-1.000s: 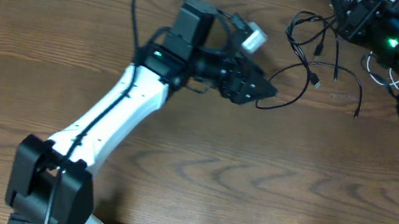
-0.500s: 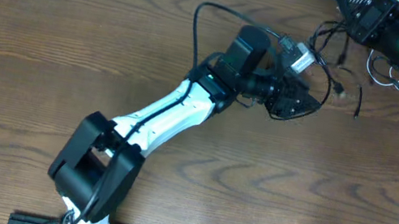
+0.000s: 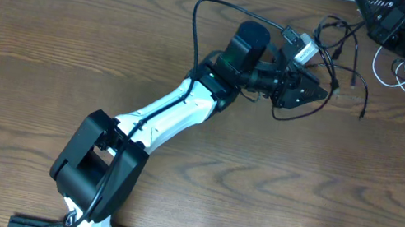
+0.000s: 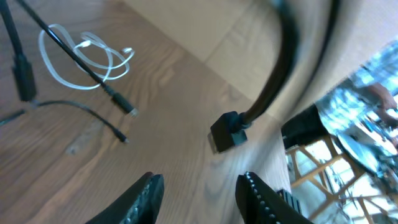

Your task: Untangle cables

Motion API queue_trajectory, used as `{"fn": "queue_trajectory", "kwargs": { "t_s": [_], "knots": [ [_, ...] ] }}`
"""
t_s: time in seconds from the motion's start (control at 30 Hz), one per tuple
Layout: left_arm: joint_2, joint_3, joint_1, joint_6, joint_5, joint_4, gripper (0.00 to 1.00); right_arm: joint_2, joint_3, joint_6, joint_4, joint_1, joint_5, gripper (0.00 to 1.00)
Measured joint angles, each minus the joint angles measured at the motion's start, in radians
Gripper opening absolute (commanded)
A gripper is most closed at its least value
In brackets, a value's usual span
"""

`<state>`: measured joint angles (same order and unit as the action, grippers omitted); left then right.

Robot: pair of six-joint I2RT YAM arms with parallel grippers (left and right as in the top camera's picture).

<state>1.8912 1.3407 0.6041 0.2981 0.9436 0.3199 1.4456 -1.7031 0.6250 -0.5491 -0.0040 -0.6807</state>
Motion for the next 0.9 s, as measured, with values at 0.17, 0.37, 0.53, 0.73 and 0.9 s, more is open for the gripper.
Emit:
{"fn": "queue_trajectory", "kwargs": {
  "t_s": [0.17,0.37,0.53,0.73,0.9],
  "knots": [
    [0.000,0.000,-0.052,0.005,0.145,0.063,0.57,0.000,0.000,0.000,0.001,-0.029,-0.002,0.01],
    [0.000,0.000,-0.075,0.020,0.268,0.135,0.60,0.000,0.000,0.025,0.039,-0.035,-0.002,0.01],
    [0.000,0.000,-0.056,0.020,0.293,0.144,0.61,0.000,0.000,0.078,0.096,-0.033,-0.003,0.01],
    [0.000,0.000,-0.051,0.021,0.263,0.150,0.61,0.000,0.000,0.160,0.166,-0.020,-0.007,0.01],
    [0.000,0.000,-0.046,0.020,0.183,0.155,0.61,0.000,0.000,0.220,0.211,-0.015,-0.008,0.01]
  ]
}}
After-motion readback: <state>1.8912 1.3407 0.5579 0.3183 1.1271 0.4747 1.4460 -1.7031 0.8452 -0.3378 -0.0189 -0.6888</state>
